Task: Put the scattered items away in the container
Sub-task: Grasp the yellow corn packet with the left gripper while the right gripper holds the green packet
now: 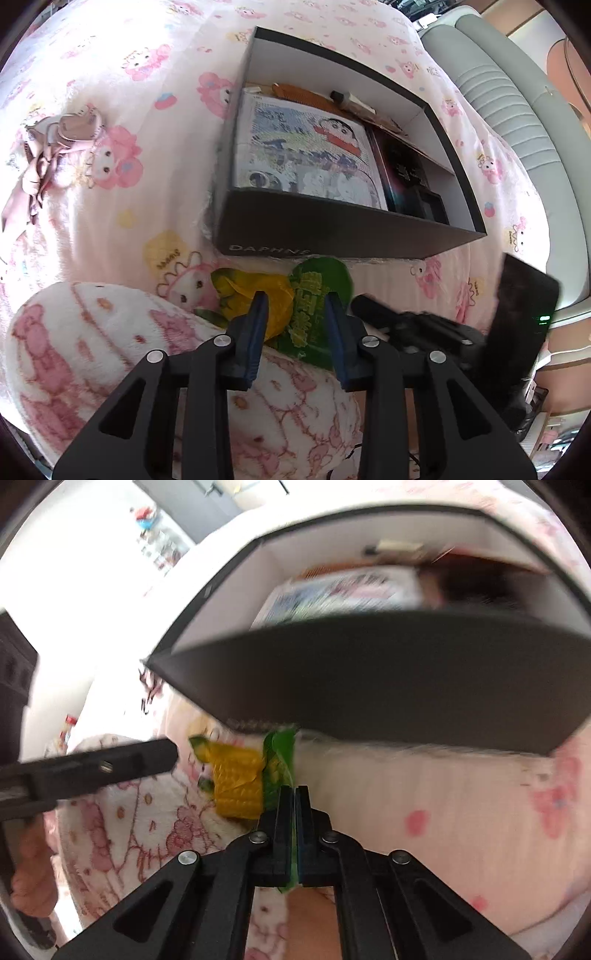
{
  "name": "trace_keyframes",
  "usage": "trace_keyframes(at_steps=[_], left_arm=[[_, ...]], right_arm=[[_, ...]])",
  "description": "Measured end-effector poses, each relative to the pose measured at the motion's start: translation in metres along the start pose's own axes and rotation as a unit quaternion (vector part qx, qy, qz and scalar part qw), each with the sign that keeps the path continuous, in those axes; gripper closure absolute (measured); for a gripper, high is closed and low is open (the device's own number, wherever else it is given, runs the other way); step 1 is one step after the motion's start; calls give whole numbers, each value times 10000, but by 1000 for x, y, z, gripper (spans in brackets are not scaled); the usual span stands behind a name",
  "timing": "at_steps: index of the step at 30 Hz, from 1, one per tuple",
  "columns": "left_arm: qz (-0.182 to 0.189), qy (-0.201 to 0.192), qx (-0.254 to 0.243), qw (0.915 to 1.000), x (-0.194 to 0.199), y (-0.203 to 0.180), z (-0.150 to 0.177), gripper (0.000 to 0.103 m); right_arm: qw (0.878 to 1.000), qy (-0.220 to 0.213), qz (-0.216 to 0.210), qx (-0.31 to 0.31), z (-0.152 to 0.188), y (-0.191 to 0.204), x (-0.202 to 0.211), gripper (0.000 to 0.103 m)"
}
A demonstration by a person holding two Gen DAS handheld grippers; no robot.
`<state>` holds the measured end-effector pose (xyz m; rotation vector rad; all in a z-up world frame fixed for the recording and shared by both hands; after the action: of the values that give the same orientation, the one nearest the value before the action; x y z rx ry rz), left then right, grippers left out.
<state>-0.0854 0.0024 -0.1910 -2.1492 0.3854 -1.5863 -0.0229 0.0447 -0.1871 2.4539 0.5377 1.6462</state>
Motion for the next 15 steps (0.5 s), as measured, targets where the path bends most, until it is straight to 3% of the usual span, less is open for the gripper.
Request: trace_keyframes(at_steps=[4, 9, 12, 13, 15], left_arm=[[29, 148, -141, 9998, -12, -11, 3, 71], [-56, 56, -60, 10000, -7, -6, -3, 69], [-148, -29, 14, 9999, -1, 2, -5, 64], [-157, -36, 47, 9999, -1, 5, -6, 63], [-185, -24, 144, 9997, -4, 11, -5, 63]], right_arm=[[9994, -215, 221, -186, -1, -31, 21, 103], [9977, -45, -556, -377, -2, -24, 19, 101], [9962, 145, -810, -300, -3, -4, 8, 79], [9957, 250, -843, -301, -5, 2, -4, 63], [9939, 403, -953, -389, -8, 9, -22, 58]])
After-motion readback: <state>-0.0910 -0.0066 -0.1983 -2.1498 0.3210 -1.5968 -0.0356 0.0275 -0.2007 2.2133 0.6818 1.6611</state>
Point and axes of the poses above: each gripper's, at about its wrist camera, not at the fingertips, and x roughly against the way its jaws point, y to its left, z to its underside, the point moved 7 cm from there along -x, roughly the way its jaws point, and after that the axes turned 8 degrees about z, right-handed, at the moved point
